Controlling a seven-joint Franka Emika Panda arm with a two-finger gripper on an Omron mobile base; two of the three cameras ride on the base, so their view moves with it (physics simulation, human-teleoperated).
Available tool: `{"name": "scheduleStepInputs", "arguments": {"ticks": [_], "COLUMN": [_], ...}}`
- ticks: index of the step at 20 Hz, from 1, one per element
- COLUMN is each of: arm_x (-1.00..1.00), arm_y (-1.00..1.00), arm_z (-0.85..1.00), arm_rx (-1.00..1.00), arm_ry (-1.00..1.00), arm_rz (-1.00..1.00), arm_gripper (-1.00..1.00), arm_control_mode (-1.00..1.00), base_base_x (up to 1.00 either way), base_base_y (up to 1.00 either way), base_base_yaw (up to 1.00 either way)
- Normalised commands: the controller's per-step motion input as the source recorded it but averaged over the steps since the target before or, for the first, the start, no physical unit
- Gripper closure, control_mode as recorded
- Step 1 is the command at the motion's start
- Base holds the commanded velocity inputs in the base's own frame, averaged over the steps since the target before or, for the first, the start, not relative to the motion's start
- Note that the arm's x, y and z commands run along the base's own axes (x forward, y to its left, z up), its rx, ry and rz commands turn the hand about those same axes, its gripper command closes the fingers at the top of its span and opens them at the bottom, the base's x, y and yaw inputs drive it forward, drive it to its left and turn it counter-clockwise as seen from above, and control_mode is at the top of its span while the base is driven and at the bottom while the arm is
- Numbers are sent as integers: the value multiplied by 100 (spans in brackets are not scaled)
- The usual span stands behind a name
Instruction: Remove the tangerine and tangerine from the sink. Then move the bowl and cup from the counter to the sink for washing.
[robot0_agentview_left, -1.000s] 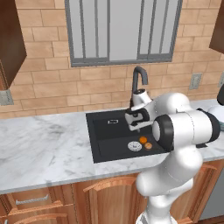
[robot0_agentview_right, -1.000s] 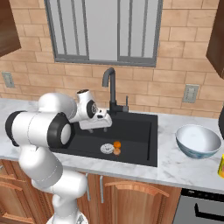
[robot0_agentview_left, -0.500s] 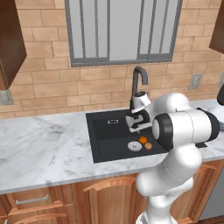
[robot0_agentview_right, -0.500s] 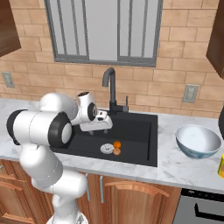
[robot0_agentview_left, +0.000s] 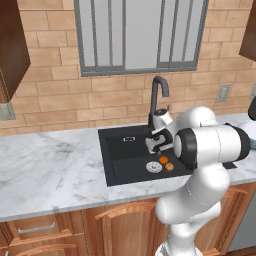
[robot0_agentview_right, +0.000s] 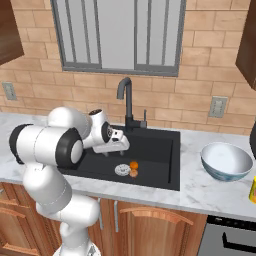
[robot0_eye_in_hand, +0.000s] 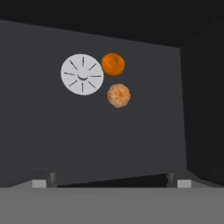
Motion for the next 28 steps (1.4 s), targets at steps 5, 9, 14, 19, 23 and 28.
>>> {"name": "scheduleStepInputs", "arguments": {"ticks": [5, 9, 14, 19, 23, 28], "arm_x": [0, 2, 6, 9, 8, 10], "arm_y": [-8, -3, 0, 0, -1, -1], "arm_z": [-13, -10, -10, -11, -10, -9], "arm_rx": [-2, 0, 0, 0, 0, 0], "arm_ry": [-1, 0, 0, 0, 0, 0], "arm_rz": [0, 0, 0, 0, 0, 0], "arm_gripper": [-100, -100, -100, -100, -100, -100], "arm_control_mode": [-100, -100, -100, -100, -100, -100], "base_base_x": [0, 0, 0, 0, 0, 0], "base_base_y": [0, 0, 0, 0, 0, 0], "base_base_yaw": [0, 0, 0, 0, 0, 0]}}
